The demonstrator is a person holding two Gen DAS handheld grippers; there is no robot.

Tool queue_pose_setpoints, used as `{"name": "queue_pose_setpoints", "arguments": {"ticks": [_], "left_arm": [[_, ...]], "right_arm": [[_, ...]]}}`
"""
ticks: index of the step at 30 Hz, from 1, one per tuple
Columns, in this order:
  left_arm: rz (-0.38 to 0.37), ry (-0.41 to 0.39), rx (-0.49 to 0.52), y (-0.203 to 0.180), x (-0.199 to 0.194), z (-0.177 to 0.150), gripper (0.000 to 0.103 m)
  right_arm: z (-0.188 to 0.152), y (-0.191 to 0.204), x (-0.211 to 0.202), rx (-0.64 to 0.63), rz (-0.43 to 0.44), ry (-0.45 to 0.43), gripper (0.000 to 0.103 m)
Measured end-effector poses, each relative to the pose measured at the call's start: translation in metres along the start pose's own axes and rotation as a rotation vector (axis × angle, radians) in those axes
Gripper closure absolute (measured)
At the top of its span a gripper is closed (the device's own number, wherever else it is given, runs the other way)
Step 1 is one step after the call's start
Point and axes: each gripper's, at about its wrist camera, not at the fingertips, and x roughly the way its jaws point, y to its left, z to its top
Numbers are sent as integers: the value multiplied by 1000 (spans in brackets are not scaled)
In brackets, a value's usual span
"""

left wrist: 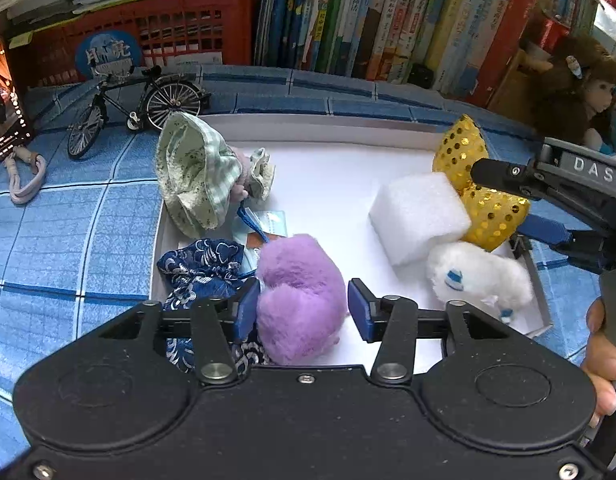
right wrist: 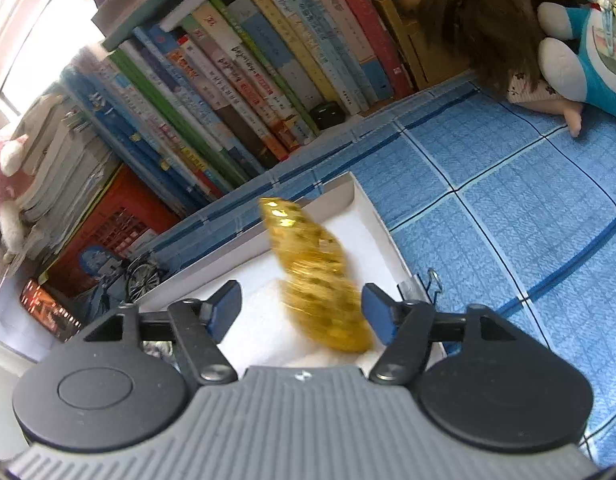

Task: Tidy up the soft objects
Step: 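Lower the purple plush into the tray and open the left gripper while the right gripper releases the gold bow, then move the left gripper to the green-pink scrunchie while the right gripper approaches the crumpled white paper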

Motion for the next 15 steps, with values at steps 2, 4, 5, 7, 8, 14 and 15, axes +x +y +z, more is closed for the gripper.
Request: {"name": "queue_pose_setpoints", "arguments": {"ticks": [2, 4, 5, 7, 8, 14, 15], "left_arm": [[-7, -14, -3, 1, -9, -1, 51], [-11, -31, -4, 3, -20, -2, 48], [-13, -39, -2, 3, -25, -4, 47], [-20, -60, 5, 4, -38, -9, 46], [-24, -74, 13, 4, -44, -12, 45], [-43, -157, 96, -2, -83, -40, 37], [-54, -168, 104, -4, -89, -46, 36]], "right_arm": [[-2, 3, -9, -31, 4, -6, 18], [-4, 6, -21, -68, 4, -19, 17], [-6, 7, -26, -84, 5, -27, 17], [-9, 8, -40, -118, 11, -45, 16], [-10, 9, -47, -134, 15, -56, 15], [-23, 5, -90, -221, 50, -121, 13], [-26, 3, -98, -228, 60, -131, 12]]}}
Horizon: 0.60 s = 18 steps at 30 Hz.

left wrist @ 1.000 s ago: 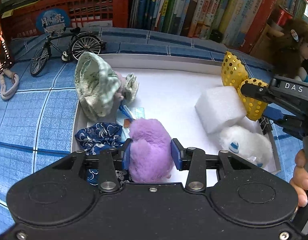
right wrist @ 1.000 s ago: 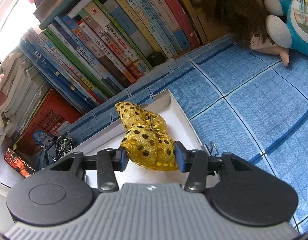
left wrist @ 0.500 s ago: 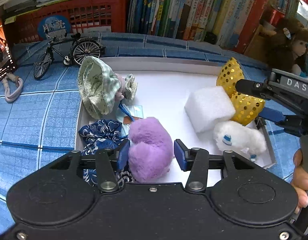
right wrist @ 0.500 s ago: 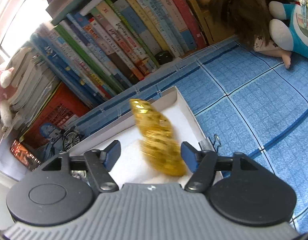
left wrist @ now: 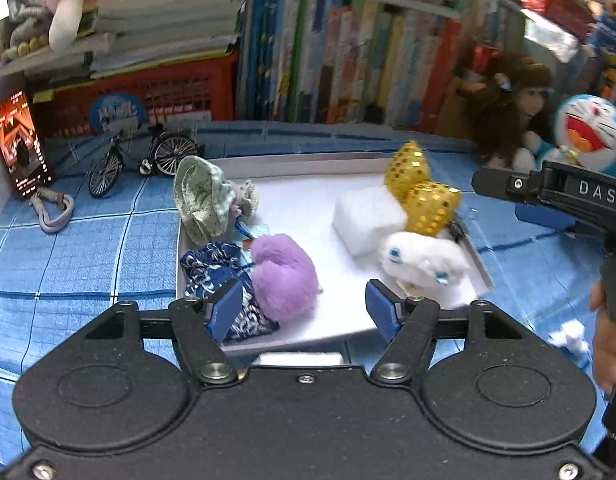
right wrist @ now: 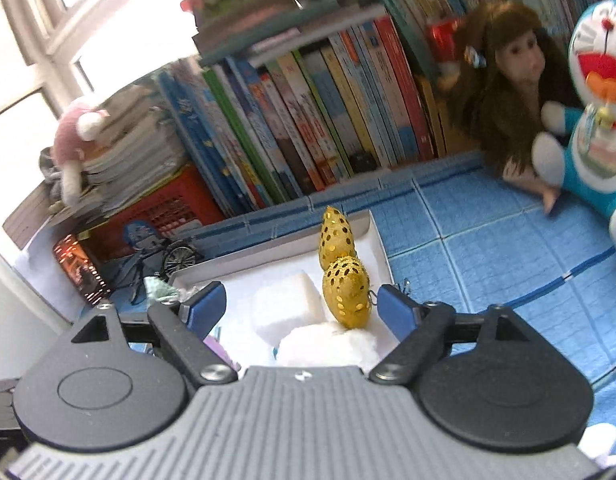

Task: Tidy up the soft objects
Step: 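Move the left gripper to the green-pink scrunchie while the right gripper approaches the crumpled white paper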

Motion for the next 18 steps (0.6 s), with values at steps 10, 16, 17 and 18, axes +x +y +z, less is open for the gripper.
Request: {"name": "queue_pose_setpoints", "arguments": {"ticks": [10, 16, 17, 18], "left_arm": [[-91, -120, 48, -14, -46, -50, 33], [-104, -196, 62, -18, -60, -84, 32], [-109, -202, 59, -19, -61, -89, 31], [-115, -205, 56, -18, -62, -94, 31]], "right_arm": [[-34, -15, -69, -61, 38, -129, 7], [-62, -23, -94, -108, -6, -200, 5], [-66, -24, -97, -113, -14, -206, 5], [-71, -26, -99, -119, -23, -212, 5]]}}
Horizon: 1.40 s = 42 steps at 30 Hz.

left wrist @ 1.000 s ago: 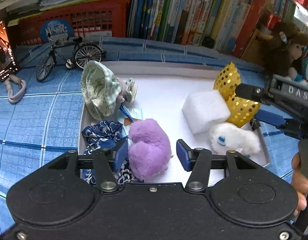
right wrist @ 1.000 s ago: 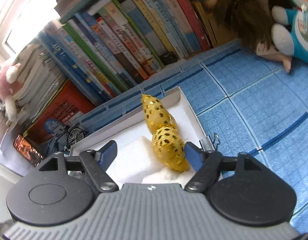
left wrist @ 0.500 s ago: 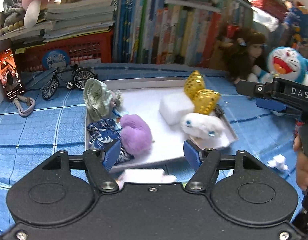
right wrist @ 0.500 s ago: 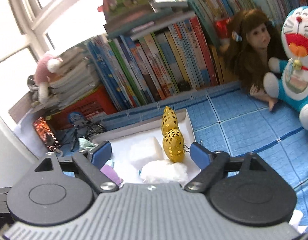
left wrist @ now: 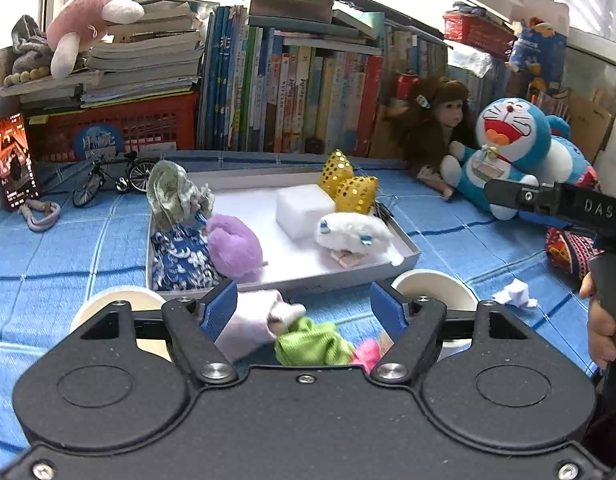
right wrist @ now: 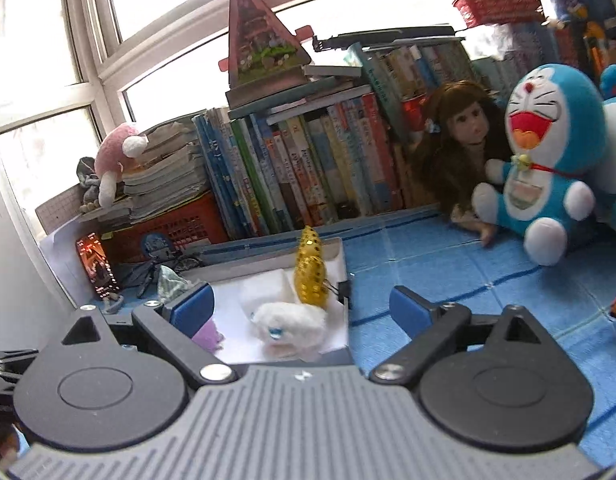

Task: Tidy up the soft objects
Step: 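Move the left gripper to the green-pink scrunchie while the right gripper approaches the crumpled white paper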

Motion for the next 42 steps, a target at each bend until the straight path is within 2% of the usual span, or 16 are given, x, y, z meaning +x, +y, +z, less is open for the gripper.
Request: {"name": "queue_pose_setpoints", "arguments": {"ticks": [3, 11, 14, 16, 18, 23, 30, 33, 42], "left_arm": [[-10, -10, -16, -1, -6, -13, 31], [17, -71, -7, -8, -15, -44, 31], [26, -103, -1, -11, -18, -54, 31], [25, -152, -3, -13, -22, -62, 31], [28, -192, 0, -13, -24, -69, 31], [40, -209, -41, -10, -20, -82, 31], [58, -198, -48, -8, -9, -94, 33], [50, -181, -60, -7, -2, -97, 38], [33, -168, -97, -7, 11, -98, 40]], "right_arm": [[-12, -1, -8, -35, -30, -18, 4], [-44, -4, -29, -106, -78, -77, 2], [-55, -4, -32, -128, -98, -94, 2], [-61, -6, -34, -138, -115, -104, 2], [-67, -8, -35, -143, -144, -119, 1], [-87, -20, -40, -122, -220, -157, 1], [-102, -37, -32, -113, -315, -112, 1], [-101, -44, -27, -111, -349, -97, 1], [-94, -60, -9, -74, -380, -33, 1]]}}
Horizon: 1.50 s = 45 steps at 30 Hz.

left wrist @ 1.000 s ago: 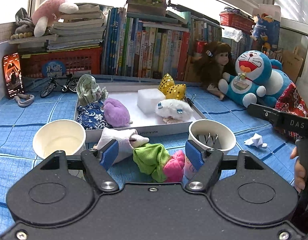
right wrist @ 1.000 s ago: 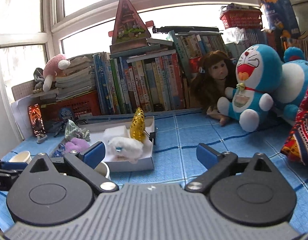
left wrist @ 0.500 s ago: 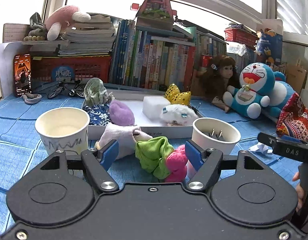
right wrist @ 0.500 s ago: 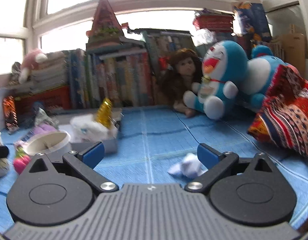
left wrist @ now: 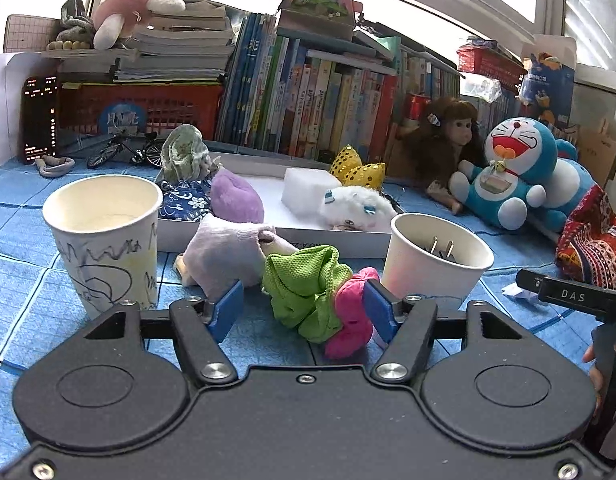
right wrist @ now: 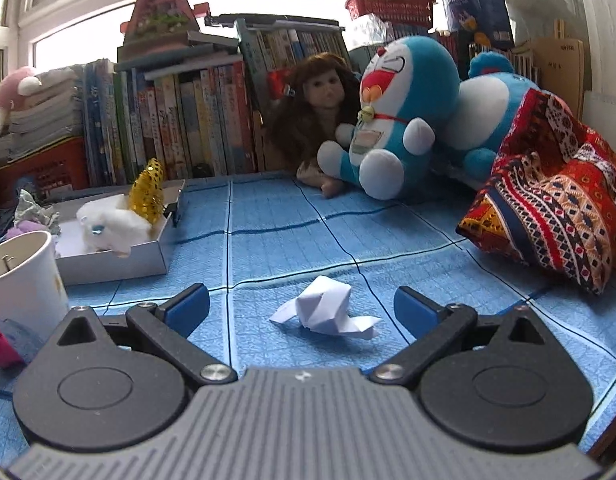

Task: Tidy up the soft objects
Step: 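Move the left gripper to the green-pink scrunchie while the right gripper approaches the crumpled white paper, then grasp the green-pink scrunchie with the left gripper while the right gripper grasps the white paper, then carry the scrunchie and white paper toward the white tray with both grippers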

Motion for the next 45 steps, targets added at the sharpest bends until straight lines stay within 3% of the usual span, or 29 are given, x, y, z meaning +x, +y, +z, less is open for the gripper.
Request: {"name": "queue_pose_setpoints", "arguments": {"ticks": [10, 11, 12, 14, 16, 20, 23, 33, 34, 36, 45], "left_arm": [[-19, 13, -31, -4, 9, -4, 40], [-25, 14, -34, -4, 10, -5, 53], [-41, 12, -34, -4, 9, -5, 73], [-56, 5, -24, -7, 6, -5, 83], [-42, 0, 11, -12, 3, -6, 84], [-31, 3, 18, -11, -3, -9, 84], [-15, 1, 15, -8, -9, -10, 84], [36, 56, -8, 3, -19, -21, 81], [37, 54, -11, 3, -20, -22, 78], [34, 42, -25, 3, -20, -22, 60], [27, -18, -189, 7, -4, -4, 46]], "right_arm": [[4, -6, 17, 31, 31, 46, 11], [4, -6, 18, 34, 35, 49, 14], [4, -7, 19, 36, 38, 53, 15], [4, -7, 21, 37, 42, 63, 22], [4, -7, 23, 40, 45, 74, 30], [2, -8, 23, 49, 53, 87, 54], [1, -9, 22, 52, 64, 89, 63], [-2, 6, 5, 6, 171, 81, 64], [-2, 8, 2, -3, 182, 79, 64], [-3, 12, -2, -17, 197, 75, 64], [-9, 23, -13, -57, 211, 62, 64]]}}
